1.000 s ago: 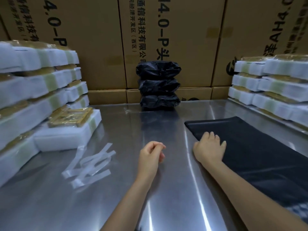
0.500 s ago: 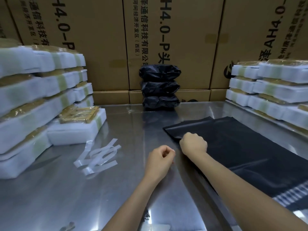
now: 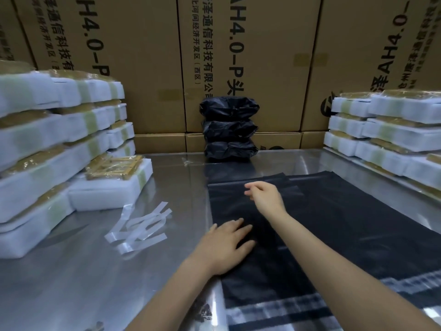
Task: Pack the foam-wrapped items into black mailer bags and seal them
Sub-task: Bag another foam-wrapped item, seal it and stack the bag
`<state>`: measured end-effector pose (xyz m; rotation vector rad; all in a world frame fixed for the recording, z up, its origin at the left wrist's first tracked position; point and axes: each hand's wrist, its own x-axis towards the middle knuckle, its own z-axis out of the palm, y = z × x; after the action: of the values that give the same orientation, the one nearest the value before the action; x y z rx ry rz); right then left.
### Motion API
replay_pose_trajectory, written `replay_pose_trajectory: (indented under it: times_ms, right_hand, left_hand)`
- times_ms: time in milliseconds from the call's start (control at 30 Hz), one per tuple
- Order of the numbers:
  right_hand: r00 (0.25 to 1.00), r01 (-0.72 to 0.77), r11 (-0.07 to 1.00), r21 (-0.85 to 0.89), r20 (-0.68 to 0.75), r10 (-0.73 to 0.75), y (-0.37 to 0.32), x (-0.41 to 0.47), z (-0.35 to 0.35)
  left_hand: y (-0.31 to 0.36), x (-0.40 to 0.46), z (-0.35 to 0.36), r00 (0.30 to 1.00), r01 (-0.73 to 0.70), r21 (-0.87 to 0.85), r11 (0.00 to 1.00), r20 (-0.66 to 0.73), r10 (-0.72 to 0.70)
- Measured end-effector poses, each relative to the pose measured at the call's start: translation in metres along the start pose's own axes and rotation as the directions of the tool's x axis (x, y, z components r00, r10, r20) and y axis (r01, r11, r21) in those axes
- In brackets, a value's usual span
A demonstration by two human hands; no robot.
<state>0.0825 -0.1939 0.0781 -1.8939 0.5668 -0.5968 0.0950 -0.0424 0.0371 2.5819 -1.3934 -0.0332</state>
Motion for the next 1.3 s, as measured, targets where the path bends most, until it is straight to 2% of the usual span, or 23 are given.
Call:
replay_pose_trajectory:
  times_ms: [67,167,300,400,500,733,800,867,933,1000,1100,1200,1267,1300]
  right_hand:
    - [0.996,0.027,0.995,-0.097,-0.084,-0.035,0.012,-0.003,-0.014]
    - [0.980,0.080,0.972,-0.221,-0.162,-0.117,0.027,-0.004,-0.032]
    - [0.981,0.087,0.884,-0.460,-0.116,-0.157,0.047,-0.005,-0.043]
    - [0.991,0.068,0.780,-0.623,-0.047,-0.124,0.061,-0.006,-0.049]
    - [0.996,0.019,0.780,-0.625,-0.058,-0.071,0.066,-0.001,-0.055]
    - [0.994,-0.043,0.725,-0.688,-0.104,-0.039,0.070,0.022,-0.067]
    - [0.998,-0.051,0.634,-0.771,-0.061,0.006,0.068,0.029,-0.068]
    - [0.997,-0.026,0.484,-0.875,0.015,0.081,0.057,0.035,-0.066]
    - [0.992,0.020,0.402,-0.916,0.067,0.103,0.039,0.033,-0.058]
    - [0.994,0.099,0.417,-0.904,0.108,-0.002,0.023,0.022,-0.043]
    - [0.951,0.309,0.545,-0.779,0.249,-0.184,0.018,-0.016,-0.006]
    - [0.898,0.440,0.492,-0.752,0.368,-0.241,0.031,-0.046,0.027]
    - [0.911,0.413,0.516,-0.751,0.347,-0.224,0.037,-0.042,0.032]
    - [0.918,0.395,0.541,-0.743,0.335,-0.210,0.038,-0.037,0.031]
  left_hand:
    - [-0.025,-0.005,-0.012,0.996,0.058,-0.005,0.998,0.063,-0.058]
    - [-0.065,-0.015,-0.030,0.979,0.203,-0.116,0.972,0.032,-0.201]
    - [-0.085,-0.017,-0.031,0.945,0.312,-0.148,0.938,-0.057,-0.323]
    - [-0.082,-0.014,-0.014,0.949,0.276,-0.168,0.946,-0.107,-0.296]
    - [-0.086,-0.011,-0.010,0.957,0.244,-0.122,0.962,-0.128,-0.259]
    - [-0.092,0.001,-0.016,0.980,0.176,-0.118,0.977,-0.076,-0.186]
    - [-0.093,0.005,-0.017,0.981,0.168,-0.110,0.980,-0.080,-0.177]
    - [-0.094,0.007,-0.016,0.981,0.167,-0.105,0.980,-0.082,-0.176]
    - [-0.097,0.010,-0.015,0.980,0.174,-0.099,0.980,-0.085,-0.182]
    - [-0.100,0.014,-0.015,0.976,0.191,-0.082,0.978,-0.089,-0.198]
    - [-0.098,0.025,-0.016,0.962,0.224,0.046,0.973,-0.172,-0.214]
    - [-0.095,0.034,-0.016,0.918,0.264,0.234,0.936,-0.359,-0.169]
    - [-0.099,0.034,-0.016,0.857,0.284,0.147,0.948,-0.481,-0.182]
    - [-0.103,0.032,-0.018,0.793,0.298,0.006,0.955,-0.558,-0.244]
